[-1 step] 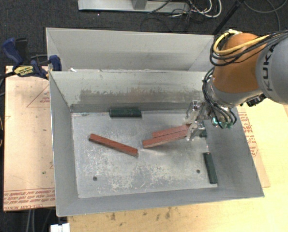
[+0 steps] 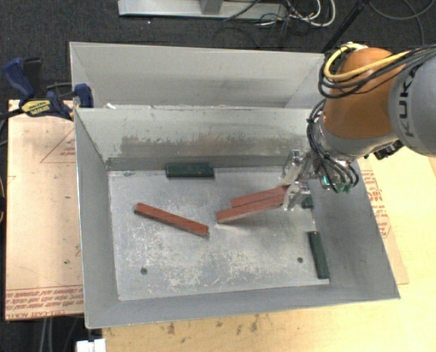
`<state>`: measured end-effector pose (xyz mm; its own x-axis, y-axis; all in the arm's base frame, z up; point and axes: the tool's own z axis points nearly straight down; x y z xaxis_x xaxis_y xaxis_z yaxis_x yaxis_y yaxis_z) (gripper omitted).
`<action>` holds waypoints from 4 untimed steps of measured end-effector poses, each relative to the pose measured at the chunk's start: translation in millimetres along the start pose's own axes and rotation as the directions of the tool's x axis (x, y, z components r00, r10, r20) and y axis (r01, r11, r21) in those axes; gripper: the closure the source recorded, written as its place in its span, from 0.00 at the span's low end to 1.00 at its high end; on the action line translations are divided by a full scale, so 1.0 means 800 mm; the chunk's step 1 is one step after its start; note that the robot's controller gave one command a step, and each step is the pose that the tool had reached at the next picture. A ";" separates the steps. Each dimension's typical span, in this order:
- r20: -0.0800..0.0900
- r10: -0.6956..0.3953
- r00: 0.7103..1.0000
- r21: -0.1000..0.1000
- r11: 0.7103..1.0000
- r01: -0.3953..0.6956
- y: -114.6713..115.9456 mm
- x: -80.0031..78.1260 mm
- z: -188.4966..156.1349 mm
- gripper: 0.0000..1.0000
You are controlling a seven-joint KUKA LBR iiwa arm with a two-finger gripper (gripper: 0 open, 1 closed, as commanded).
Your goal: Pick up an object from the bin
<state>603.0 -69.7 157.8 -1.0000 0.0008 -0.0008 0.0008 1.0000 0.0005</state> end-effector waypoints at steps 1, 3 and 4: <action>0.004 0.137 0.991 0.001 0.991 -0.137 0.029 -0.010 0.098 1.00; 0.005 0.136 0.991 0.001 0.991 -0.136 0.029 -0.010 0.098 1.00; -0.004 0.075 0.997 0.001 0.997 -0.075 0.057 -0.001 0.051 1.00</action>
Offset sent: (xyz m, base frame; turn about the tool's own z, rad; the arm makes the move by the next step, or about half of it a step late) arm 0.0000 0.0000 0.0000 0.0000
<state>604.2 -24.0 116.9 -0.9971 0.0761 0.0036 0.0761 0.9971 -0.0005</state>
